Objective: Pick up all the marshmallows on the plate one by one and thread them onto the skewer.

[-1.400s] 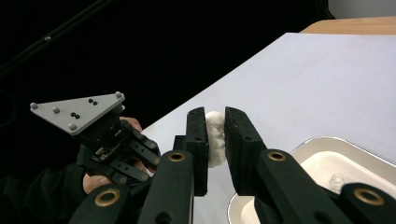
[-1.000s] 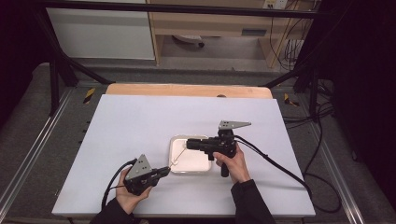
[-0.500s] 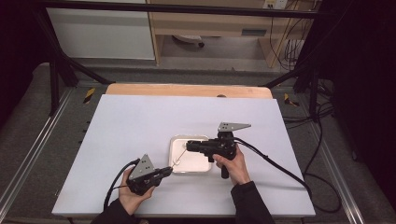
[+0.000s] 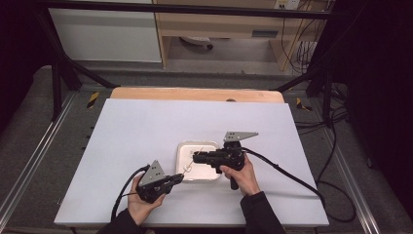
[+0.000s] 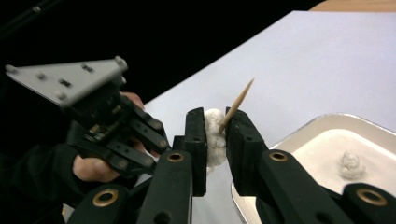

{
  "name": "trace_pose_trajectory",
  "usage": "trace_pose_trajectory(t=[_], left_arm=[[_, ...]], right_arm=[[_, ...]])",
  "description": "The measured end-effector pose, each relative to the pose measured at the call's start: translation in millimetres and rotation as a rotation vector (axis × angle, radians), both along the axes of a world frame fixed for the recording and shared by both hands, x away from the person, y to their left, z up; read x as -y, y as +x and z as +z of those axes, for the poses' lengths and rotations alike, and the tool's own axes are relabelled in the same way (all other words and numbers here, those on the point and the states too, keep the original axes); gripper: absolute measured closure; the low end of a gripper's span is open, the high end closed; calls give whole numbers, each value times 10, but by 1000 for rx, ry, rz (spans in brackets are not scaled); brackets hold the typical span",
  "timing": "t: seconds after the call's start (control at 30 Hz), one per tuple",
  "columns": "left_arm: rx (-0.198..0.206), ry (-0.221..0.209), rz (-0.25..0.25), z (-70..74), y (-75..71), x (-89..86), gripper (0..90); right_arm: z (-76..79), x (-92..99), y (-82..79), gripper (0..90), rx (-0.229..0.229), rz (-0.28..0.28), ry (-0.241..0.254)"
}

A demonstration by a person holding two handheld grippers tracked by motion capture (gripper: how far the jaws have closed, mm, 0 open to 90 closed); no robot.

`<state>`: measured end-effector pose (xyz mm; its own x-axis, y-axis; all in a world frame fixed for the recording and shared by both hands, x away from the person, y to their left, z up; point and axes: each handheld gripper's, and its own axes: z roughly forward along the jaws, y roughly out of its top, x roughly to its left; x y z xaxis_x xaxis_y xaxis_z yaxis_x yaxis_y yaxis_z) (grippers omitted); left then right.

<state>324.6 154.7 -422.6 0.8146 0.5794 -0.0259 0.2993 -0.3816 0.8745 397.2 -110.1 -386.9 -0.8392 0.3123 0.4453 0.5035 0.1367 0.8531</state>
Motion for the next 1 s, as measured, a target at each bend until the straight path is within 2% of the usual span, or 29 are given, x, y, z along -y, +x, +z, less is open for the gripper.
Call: trace_pose_trajectory(t=[0.13,0.23,0.67,0.73,0.93,1.0], left_arm=[[-15,-5,5,-24,18,17,888],[-11,-2,7,-22,24,37,888],[-18,-3,2,-35,29,45,888],[-19,-4,12,-30,29,37,889],[-24,1,28,-37,49,-32,889],[-22,4,34,-30,50,-62,889]], right_arm=[[-39,-26,-11,794,-1,3,-16],[-74,-47,-18,793,2,7,-22],[-81,-48,-17,779,-5,12,-43],[-64,-36,-22,683,-4,5,-49],[25,68,-55,347,60,-80,-74],[26,125,-59,243,75,-111,-98]])
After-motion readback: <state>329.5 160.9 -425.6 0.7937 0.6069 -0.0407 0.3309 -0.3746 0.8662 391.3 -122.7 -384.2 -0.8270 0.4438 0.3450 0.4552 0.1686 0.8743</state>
